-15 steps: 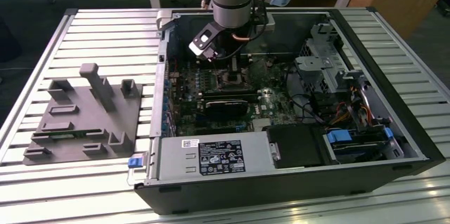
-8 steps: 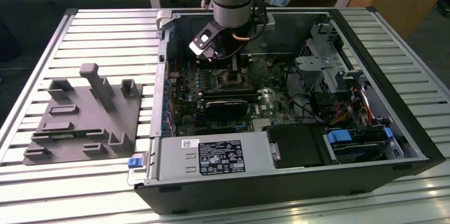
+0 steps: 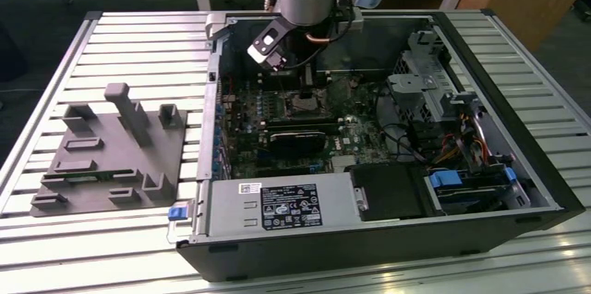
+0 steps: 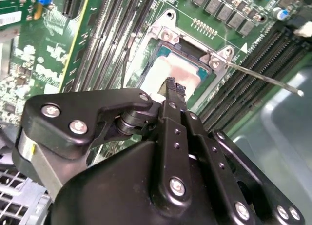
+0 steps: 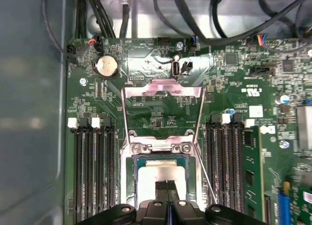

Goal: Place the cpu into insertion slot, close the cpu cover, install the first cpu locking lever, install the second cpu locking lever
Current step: 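Place the cpu into insertion slot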

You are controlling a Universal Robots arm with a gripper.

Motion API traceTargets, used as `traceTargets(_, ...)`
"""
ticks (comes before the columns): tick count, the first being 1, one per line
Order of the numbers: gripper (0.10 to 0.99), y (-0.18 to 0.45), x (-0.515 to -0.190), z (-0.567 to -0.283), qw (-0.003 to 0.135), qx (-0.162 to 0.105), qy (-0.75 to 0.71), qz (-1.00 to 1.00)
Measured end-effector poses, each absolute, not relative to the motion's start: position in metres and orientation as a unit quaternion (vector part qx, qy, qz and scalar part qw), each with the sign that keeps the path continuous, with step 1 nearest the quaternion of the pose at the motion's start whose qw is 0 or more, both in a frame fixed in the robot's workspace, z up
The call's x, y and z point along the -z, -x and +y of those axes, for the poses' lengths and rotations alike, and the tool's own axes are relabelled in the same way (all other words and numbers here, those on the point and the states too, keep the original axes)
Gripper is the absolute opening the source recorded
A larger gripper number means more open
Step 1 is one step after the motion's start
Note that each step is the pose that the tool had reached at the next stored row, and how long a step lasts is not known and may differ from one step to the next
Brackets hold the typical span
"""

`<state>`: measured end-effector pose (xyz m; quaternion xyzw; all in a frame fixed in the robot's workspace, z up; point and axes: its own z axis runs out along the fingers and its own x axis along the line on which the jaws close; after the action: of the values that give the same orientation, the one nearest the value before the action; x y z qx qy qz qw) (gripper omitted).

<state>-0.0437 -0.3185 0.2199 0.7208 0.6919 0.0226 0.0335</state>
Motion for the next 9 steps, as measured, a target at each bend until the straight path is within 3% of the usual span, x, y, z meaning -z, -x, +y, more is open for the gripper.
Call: traceTargets(9,0.106,0.044,-0.246,-0.319,0.035,-0.024,-0.721,0.692)
